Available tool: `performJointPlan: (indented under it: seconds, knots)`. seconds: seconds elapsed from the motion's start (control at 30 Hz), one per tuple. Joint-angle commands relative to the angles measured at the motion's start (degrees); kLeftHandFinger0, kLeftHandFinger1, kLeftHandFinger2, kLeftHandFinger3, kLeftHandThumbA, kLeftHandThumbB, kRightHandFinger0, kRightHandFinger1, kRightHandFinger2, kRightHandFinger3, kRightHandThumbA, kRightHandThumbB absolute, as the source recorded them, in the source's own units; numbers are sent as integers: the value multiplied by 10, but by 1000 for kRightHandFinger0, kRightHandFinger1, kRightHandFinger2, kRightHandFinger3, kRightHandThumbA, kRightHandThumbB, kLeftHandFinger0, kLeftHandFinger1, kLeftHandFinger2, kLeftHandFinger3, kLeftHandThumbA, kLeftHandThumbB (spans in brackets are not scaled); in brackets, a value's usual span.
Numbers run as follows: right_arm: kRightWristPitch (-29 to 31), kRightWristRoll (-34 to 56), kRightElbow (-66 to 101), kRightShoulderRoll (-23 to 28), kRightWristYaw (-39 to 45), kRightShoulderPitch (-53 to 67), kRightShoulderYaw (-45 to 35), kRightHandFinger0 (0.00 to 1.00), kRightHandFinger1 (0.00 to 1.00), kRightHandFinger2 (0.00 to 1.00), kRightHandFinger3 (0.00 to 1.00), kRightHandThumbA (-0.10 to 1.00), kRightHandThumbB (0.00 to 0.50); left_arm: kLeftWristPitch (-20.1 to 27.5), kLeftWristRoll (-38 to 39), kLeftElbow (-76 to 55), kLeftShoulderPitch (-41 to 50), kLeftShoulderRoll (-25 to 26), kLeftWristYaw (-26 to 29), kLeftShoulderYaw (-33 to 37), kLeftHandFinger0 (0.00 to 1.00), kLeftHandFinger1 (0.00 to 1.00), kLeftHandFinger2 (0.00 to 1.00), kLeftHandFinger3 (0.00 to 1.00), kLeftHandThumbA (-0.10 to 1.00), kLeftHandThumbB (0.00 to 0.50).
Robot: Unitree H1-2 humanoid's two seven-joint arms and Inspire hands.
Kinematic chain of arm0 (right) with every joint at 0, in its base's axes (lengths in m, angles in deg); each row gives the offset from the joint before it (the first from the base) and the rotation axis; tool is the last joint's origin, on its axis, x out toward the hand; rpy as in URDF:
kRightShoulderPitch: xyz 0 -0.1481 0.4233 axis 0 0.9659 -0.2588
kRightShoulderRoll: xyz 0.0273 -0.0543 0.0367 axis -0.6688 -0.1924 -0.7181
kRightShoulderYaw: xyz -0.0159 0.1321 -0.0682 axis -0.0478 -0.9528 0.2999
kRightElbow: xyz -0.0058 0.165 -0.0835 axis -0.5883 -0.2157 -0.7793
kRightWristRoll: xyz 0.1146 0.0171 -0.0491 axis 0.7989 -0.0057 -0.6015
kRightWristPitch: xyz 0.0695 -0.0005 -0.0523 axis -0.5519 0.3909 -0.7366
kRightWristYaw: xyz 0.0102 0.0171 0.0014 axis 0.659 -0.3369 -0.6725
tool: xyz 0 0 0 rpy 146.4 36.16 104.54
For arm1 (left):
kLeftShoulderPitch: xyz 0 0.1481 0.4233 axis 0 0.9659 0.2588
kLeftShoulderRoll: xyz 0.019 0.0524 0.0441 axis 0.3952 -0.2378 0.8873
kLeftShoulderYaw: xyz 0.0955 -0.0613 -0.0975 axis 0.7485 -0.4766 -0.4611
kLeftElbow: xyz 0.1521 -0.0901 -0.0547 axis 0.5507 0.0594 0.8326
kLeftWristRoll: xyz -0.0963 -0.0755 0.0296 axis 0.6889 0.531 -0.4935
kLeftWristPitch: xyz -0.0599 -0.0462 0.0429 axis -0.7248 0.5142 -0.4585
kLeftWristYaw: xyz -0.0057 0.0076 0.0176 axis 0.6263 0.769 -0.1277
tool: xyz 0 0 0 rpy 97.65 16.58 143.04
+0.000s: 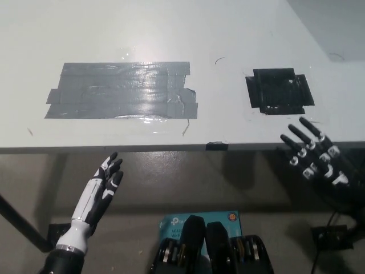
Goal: An orange duster is kept infront of the robot in the middle of the table and the robot extends its right arm to grab the duster, picks it up and hands it to a person
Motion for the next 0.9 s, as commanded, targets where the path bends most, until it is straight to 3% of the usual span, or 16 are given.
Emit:
performJointPlan:
  seconds: [0.0, 0.17, 0.23, 0.27, 0.37, 0.43, 0.6, 0.73, 0.87]
  knots:
    - [107, -100, 32, -44, -116, 17, -20, 1000, 1000, 1000, 1000, 666, 367, 22, -1, -5, 9, 4, -5, 2, 953, 1000, 972, 1000, 879, 158]
    - [176, -194, 31, -63, -156, 32, -2, 1000, 1000, 1000, 1000, 660, 277, 23, 3, -7, 14, 3, -6, 2, 925, 979, 975, 1000, 864, 162]
    - [207, -237, 28, -64, -163, 39, 13, 1000, 1000, 1000, 1000, 707, 289, 23, 1, -8, 20, 2, -5, 3, 921, 977, 977, 1000, 862, 164]
    - [219, -263, 28, -63, -171, 43, 25, 1000, 1000, 1000, 1000, 732, 324, 24, 0, -8, 22, 2, -4, 3, 928, 992, 1000, 1000, 862, 168]
    - [249, -311, 23, -59, -181, 48, 47, 1000, 1000, 1000, 1000, 760, 364, 26, 0, -8, 24, 0, -2, 2, 918, 998, 1000, 1000, 839, 154]
    - [264, -338, 22, -57, -190, 54, 59, 1000, 1000, 1000, 1000, 812, 405, 32, 2, -6, 27, -1, -1, 2, 913, 1000, 1000, 1000, 850, 179]
    - [306, -378, 12, -60, -208, 58, 77, 1000, 1000, 1000, 1000, 910, 387, 31, 5, -10, 29, -2, -3, 2, 914, 1000, 1000, 1000, 875, 195]
    - [315, -398, 14, -59, -223, 60, 89, 1000, 1000, 1000, 1000, 1000, 427, 32, 8, -8, 28, -2, -4, 2, 938, 1000, 1000, 1000, 897, 196]
    - [318, -411, 16, -55, -229, 62, 97, 1000, 1000, 1000, 1000, 1000, 399, 36, 8, -6, 29, -2, -3, 2, 946, 1000, 1000, 1000, 910, 200]
